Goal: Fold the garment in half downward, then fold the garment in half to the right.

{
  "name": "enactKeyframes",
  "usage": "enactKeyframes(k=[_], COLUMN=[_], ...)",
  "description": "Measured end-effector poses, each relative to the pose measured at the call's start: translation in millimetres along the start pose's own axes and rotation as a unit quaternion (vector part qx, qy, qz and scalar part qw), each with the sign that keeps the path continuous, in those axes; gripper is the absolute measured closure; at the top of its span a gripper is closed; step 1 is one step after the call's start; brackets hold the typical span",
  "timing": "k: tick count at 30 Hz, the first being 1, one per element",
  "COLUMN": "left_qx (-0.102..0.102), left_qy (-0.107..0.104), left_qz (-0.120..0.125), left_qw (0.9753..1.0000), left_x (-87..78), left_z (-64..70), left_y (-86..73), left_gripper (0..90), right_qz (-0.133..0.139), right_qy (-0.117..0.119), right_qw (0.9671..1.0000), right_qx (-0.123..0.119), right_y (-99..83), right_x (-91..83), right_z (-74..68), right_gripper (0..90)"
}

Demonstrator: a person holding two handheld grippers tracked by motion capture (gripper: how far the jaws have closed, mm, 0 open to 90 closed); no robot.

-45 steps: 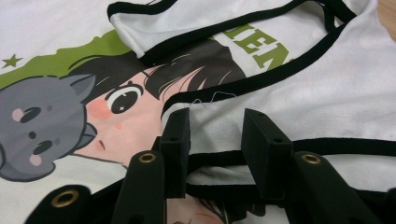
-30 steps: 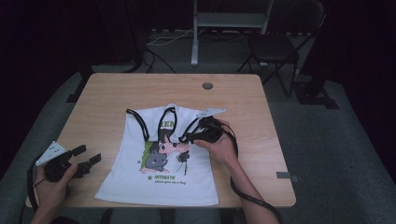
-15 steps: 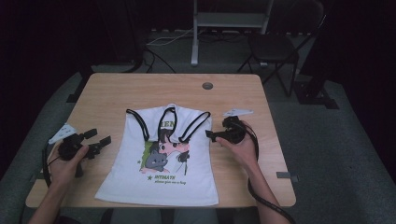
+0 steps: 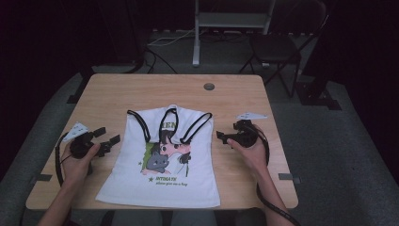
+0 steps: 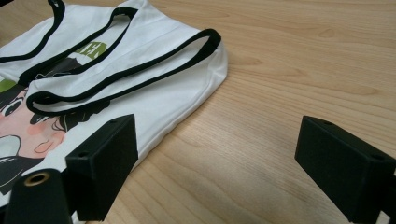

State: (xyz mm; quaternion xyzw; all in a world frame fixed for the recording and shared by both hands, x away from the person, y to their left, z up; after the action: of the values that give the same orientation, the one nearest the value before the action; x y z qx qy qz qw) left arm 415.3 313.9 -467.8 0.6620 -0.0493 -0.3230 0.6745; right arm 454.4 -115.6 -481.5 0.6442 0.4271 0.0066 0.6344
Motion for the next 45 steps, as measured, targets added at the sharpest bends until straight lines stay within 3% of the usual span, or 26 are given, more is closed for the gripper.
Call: enactKeyframes(k=[33, 39, 45], left_qx=[0.005, 0.01, 0.012], left_qy=[0.003, -0.005, -0.007], left_qz=[-0.001, -0.015, -0.059], left_qw=[1.0, 0.9998, 0.9981], left_x=[3.1, 20.7, 60.4], left_z=[-0.5, -6.6, -22.6], left_y=[0.7, 15.6, 40.1], left_gripper=[20.0, 20.0, 20.0], right_qz=[-0.008, -0.019, -0.04], right_qy=[0.003, 0.005, 0.012], right_qw=[1.0, 0.9998, 0.999], right_qx=[0.001, -0.003, -0.011], right_y=[-2.8, 4.4, 34.0], right_x=[3.8, 11.0, 26.0], right_z=[-0.9, -0.5, 3.1], right_gripper=[12.7, 12.7, 12.9])
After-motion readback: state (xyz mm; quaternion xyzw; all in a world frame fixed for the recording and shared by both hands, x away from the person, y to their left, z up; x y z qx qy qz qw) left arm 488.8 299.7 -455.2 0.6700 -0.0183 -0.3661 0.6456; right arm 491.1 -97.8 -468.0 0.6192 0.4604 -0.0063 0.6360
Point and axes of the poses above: each handheld gripper's, and its own axes: x roughly forward along the jaws, y roughly out of its top, z roughly to its right, the point moved 9 cm from there along x, roughly forward along the jaws, and after that the axes turned 1 degree about z, right-handed, at the moved point
